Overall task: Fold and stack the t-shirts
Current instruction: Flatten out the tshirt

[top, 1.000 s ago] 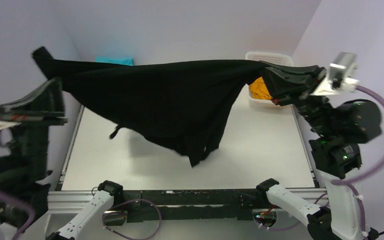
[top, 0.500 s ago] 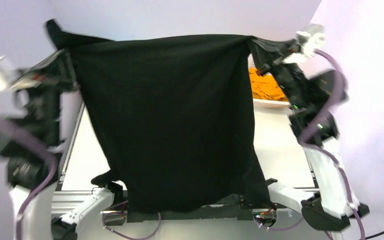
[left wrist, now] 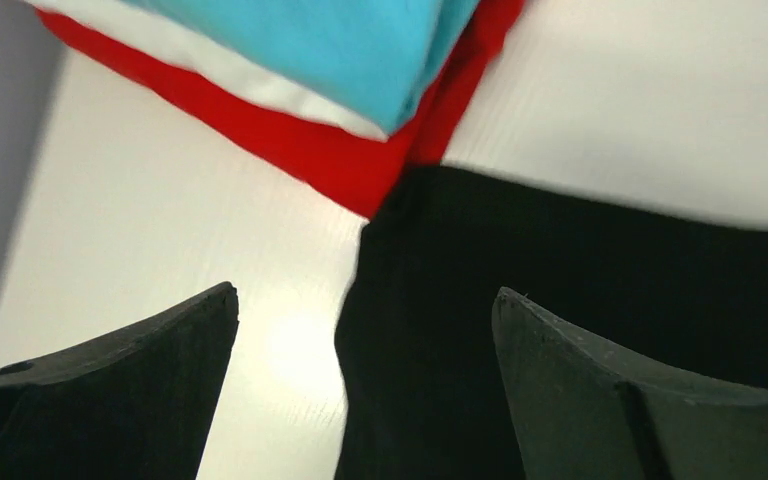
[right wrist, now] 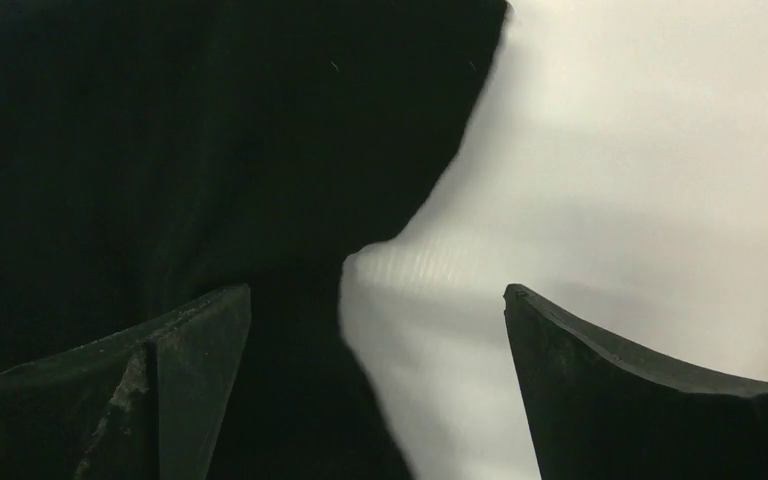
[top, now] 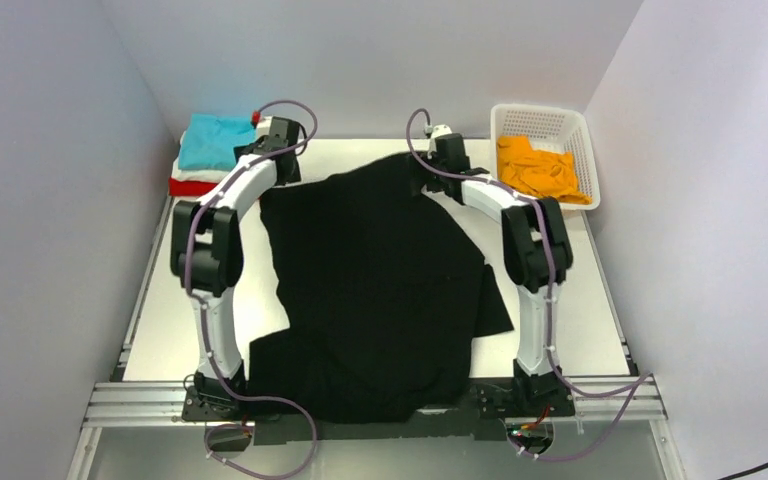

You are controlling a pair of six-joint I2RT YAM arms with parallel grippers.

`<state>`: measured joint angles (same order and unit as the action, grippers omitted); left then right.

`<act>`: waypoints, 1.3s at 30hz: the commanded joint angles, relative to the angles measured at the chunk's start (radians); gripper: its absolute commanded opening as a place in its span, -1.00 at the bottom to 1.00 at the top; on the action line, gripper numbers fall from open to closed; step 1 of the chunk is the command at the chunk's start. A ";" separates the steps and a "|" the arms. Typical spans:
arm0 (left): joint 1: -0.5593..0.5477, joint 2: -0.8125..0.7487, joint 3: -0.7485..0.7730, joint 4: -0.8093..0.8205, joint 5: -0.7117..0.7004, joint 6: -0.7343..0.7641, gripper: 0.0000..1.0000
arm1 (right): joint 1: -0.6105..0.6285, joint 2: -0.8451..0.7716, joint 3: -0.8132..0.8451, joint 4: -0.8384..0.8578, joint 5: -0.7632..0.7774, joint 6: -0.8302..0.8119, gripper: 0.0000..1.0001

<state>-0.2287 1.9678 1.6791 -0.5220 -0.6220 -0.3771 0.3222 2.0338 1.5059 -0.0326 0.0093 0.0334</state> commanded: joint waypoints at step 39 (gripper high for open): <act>0.028 0.004 -0.436 0.179 0.810 -0.171 0.99 | -0.056 -0.311 -0.630 -0.077 0.064 0.744 1.00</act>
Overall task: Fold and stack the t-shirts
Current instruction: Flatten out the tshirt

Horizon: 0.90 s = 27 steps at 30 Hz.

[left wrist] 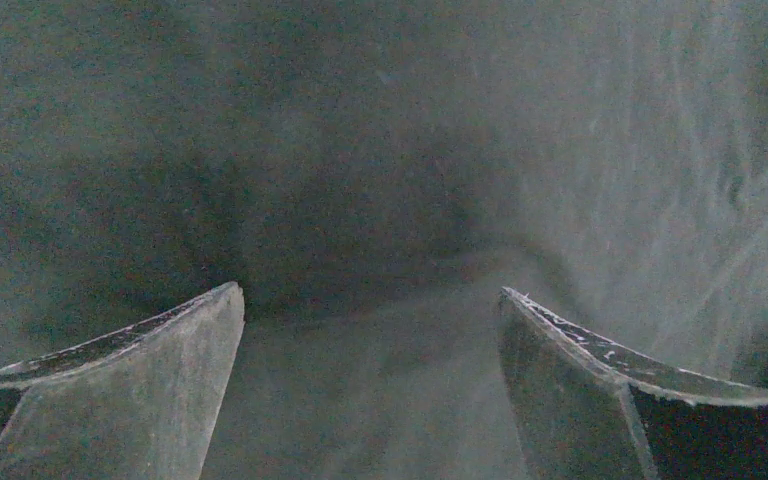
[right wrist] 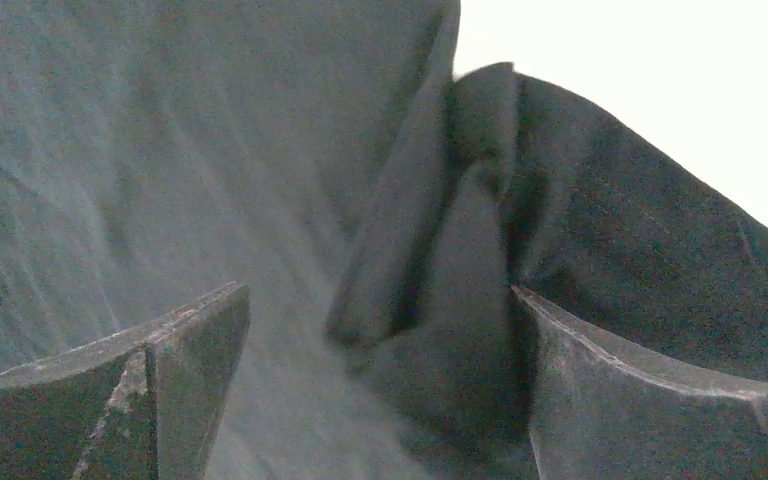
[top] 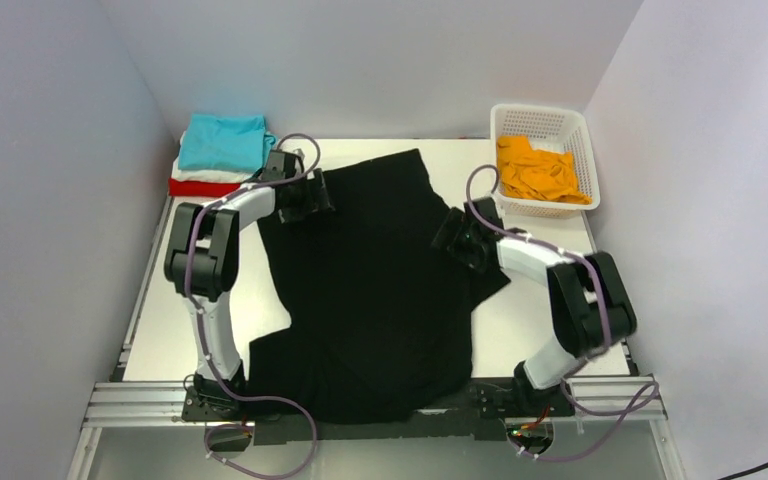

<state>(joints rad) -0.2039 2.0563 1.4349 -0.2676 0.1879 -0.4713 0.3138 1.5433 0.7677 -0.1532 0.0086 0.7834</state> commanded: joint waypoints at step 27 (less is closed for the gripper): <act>-0.427 -0.707 -0.764 -0.077 0.101 -0.199 0.99 | -0.088 1.106 1.622 -0.179 -0.288 -0.348 1.00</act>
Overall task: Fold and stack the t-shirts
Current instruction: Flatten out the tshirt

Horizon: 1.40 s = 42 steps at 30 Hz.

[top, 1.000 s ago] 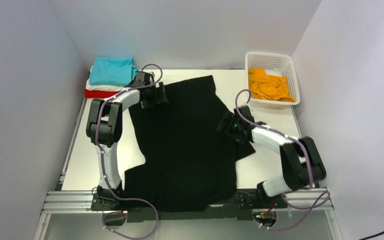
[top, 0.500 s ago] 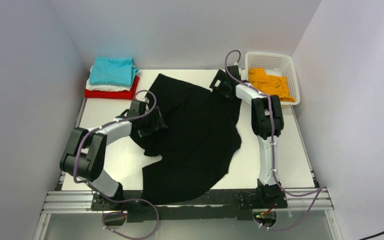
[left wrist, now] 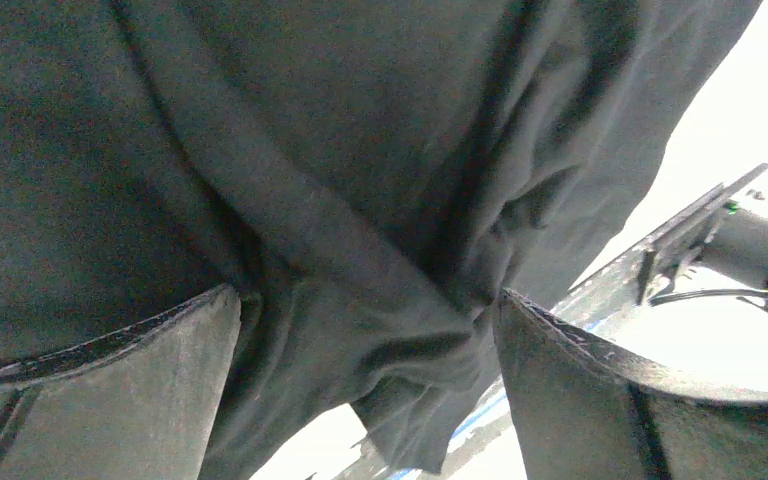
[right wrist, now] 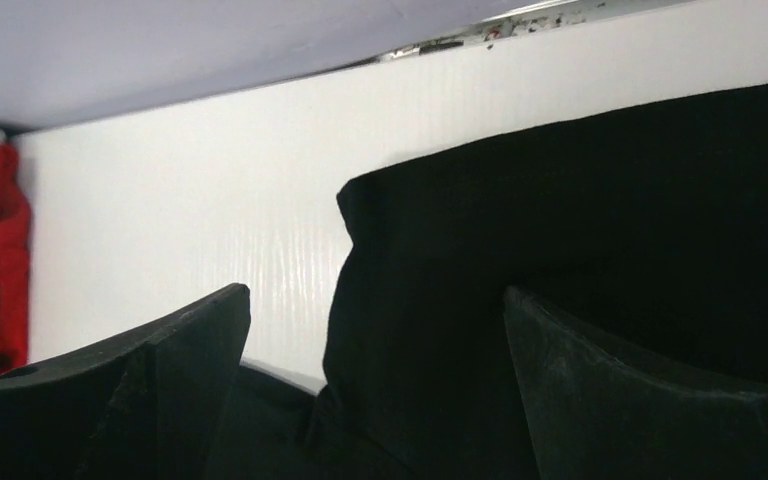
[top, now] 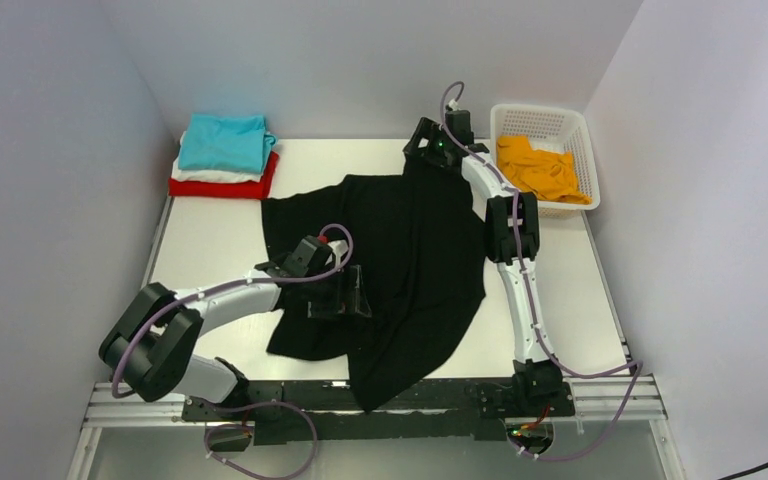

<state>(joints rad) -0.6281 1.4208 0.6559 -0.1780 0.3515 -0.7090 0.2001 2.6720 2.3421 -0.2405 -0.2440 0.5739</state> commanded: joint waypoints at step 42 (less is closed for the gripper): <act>0.479 0.907 1.127 -0.329 -0.181 0.191 0.99 | 0.023 -0.525 -0.796 -0.272 0.457 -0.211 1.00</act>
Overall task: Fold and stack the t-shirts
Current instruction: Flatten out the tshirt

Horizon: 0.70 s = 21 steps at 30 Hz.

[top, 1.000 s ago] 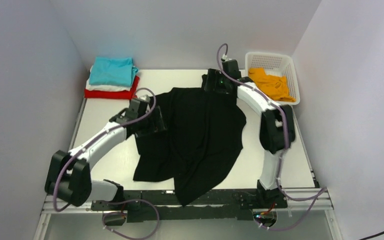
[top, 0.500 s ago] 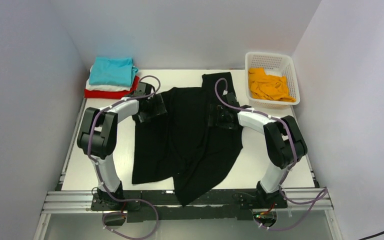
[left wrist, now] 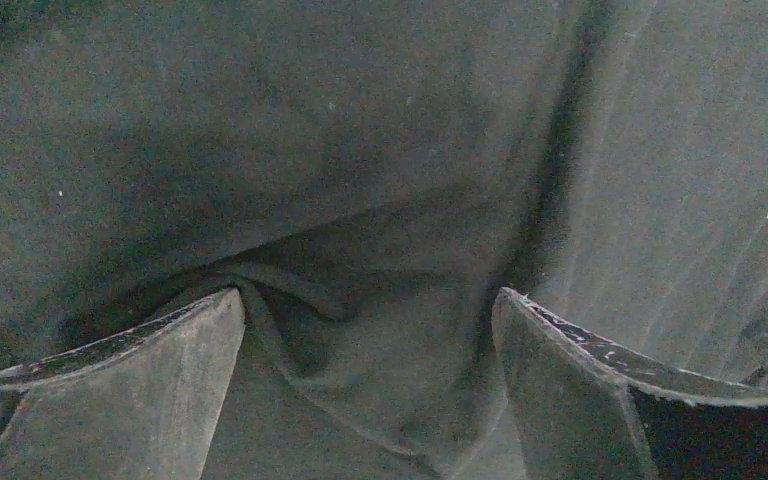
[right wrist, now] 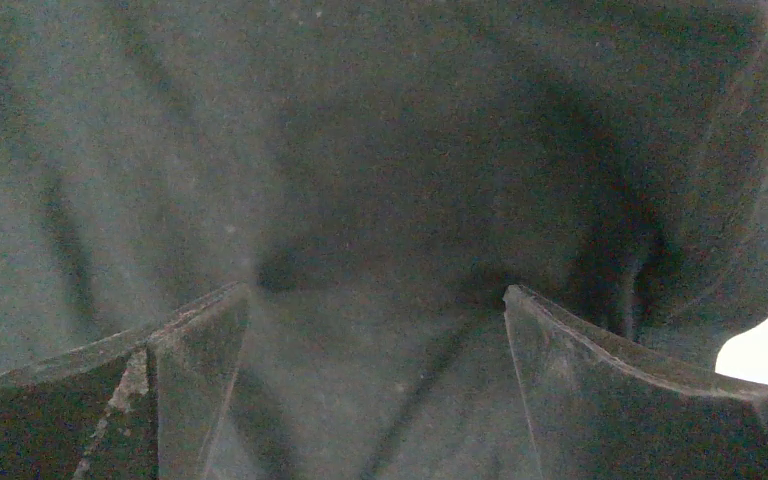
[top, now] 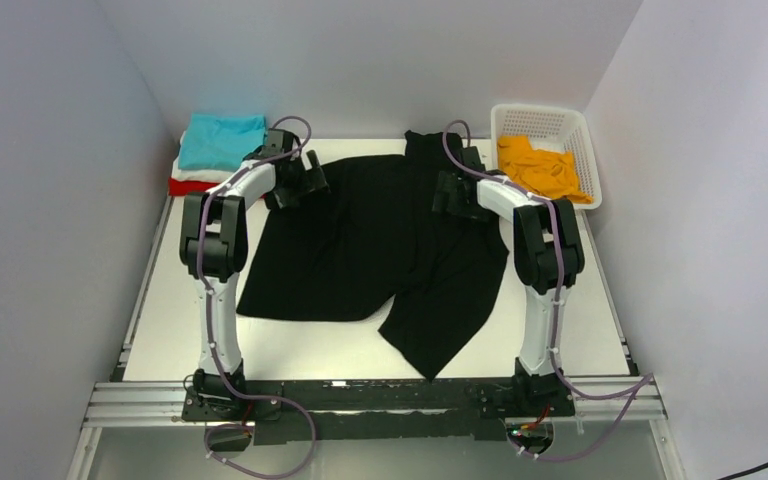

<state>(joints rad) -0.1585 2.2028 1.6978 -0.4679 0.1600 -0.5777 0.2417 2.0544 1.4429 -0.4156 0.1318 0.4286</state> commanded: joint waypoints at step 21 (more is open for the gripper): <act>-0.085 -0.580 -0.326 0.041 -0.062 0.088 0.99 | 0.168 -0.508 -0.283 0.228 0.111 -0.172 1.00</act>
<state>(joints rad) -0.2207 1.8526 1.5005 -0.4652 0.1764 -0.4633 0.3748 1.7172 1.2938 -0.3508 0.1570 0.2535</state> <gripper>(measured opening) 0.994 0.997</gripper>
